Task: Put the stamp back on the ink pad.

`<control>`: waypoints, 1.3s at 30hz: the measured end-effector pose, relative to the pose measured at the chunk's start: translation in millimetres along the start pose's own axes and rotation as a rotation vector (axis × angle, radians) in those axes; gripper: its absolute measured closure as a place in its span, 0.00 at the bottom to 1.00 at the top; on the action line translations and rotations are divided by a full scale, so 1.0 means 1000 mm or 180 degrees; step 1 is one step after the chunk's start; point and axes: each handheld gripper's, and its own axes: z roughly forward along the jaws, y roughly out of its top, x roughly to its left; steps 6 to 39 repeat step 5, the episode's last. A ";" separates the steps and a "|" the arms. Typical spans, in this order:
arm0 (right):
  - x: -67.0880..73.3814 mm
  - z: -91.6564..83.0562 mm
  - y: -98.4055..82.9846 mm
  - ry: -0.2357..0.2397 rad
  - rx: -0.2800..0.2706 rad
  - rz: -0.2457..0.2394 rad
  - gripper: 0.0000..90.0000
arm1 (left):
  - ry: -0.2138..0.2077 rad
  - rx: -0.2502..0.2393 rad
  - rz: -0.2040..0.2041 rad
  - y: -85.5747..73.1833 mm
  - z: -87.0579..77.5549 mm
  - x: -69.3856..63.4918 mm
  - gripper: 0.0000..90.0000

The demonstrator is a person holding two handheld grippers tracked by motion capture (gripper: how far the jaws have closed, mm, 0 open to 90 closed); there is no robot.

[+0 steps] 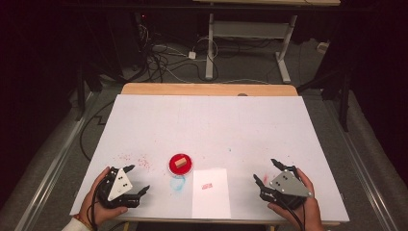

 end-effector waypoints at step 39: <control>0.001 0.001 0.001 0.0012 -0.0006 -0.0018 0.33 | -0.0010 0.0028 -0.0002 0.000 0.001 -0.001 0.19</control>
